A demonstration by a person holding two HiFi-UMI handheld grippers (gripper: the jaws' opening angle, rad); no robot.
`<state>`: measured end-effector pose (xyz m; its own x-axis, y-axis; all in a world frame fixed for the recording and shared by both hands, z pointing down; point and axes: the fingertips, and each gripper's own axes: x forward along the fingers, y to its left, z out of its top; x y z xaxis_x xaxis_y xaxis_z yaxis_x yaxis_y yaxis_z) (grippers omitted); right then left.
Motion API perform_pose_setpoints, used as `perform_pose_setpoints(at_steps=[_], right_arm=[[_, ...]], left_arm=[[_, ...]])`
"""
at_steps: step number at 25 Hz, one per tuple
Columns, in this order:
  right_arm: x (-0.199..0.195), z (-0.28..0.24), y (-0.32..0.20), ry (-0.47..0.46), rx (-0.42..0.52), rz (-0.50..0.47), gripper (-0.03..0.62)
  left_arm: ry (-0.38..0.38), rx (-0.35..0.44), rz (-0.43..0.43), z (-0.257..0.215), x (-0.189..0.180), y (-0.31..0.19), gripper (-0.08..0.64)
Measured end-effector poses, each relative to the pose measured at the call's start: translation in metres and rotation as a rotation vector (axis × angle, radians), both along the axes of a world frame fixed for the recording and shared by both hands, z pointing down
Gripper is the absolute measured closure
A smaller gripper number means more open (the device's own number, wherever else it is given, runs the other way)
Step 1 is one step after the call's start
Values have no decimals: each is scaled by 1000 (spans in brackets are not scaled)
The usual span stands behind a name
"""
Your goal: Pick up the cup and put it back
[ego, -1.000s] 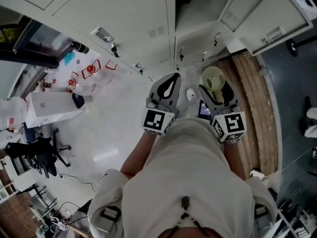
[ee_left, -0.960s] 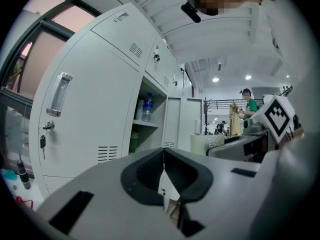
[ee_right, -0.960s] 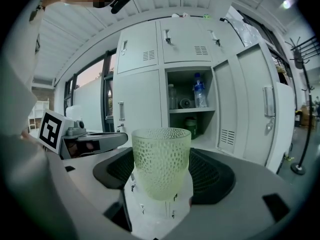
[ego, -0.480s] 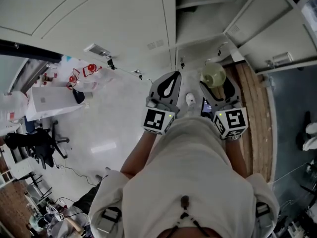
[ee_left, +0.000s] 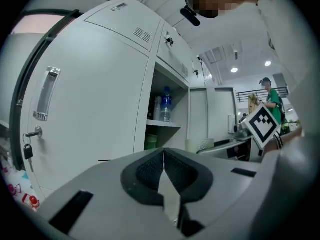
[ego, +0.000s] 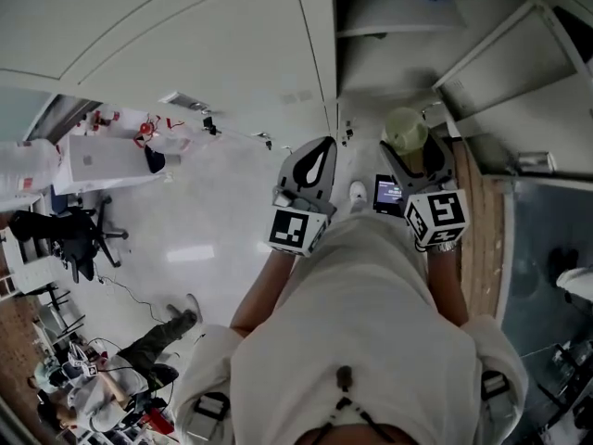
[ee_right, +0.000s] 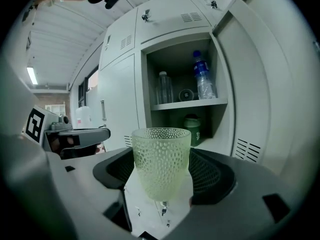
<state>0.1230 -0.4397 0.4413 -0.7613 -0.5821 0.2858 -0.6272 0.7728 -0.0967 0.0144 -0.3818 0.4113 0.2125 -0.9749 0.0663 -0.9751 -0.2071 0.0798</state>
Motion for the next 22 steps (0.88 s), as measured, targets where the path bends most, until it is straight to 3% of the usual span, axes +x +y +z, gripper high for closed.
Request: perform_pose_setpoints(at_steps=[12, 22], right_arm=[[-32, 14, -85, 21, 1, -171, 258], [-69, 35, -144, 68, 32, -227, 256]], left_arm=[[0, -18, -277, 5, -27, -16, 551], [-5, -37, -453, 8, -46, 0, 551]])
